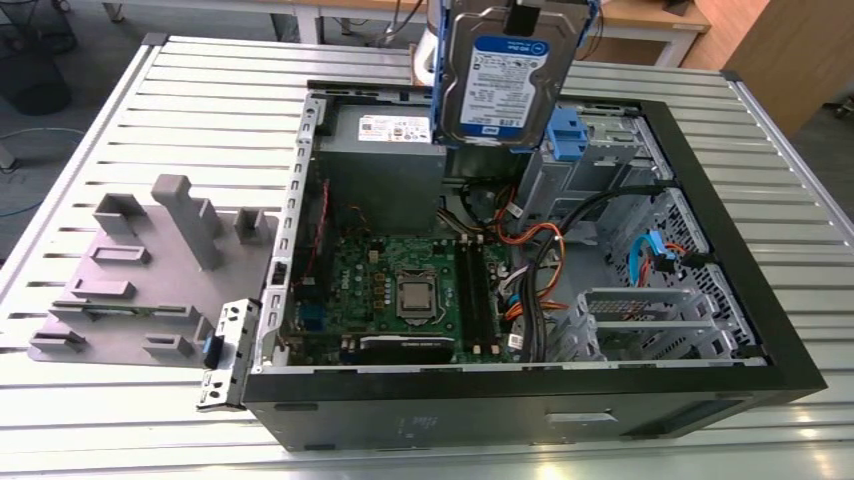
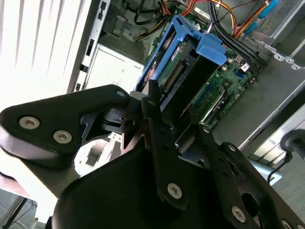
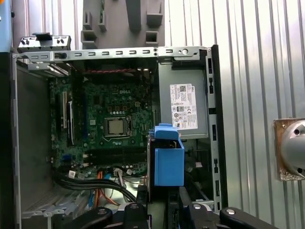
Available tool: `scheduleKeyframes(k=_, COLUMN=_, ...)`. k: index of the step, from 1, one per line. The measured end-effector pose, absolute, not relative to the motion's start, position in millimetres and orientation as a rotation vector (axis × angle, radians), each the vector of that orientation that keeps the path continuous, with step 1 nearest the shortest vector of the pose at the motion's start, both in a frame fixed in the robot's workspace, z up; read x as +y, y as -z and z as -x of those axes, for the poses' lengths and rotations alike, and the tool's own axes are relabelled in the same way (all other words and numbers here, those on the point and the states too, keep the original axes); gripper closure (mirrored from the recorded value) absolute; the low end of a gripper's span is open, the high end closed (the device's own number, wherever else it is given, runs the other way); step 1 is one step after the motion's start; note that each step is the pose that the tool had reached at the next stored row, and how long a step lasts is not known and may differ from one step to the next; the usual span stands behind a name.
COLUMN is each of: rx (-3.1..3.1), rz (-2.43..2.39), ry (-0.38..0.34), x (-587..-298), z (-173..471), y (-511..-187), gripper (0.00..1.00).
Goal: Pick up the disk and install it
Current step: 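Pick up the disk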
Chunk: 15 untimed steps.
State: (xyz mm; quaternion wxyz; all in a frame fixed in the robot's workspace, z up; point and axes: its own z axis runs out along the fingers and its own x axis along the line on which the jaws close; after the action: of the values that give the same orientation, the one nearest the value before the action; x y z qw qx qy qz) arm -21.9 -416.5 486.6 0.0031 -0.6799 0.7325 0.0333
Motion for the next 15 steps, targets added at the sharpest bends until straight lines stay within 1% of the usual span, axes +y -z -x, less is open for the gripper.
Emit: scheduleKeyframes(k=15, rx=2.314, rz=2.147, ry=-0.068, x=-456.4, z=21.9, y=-486.6, gripper=0.65)
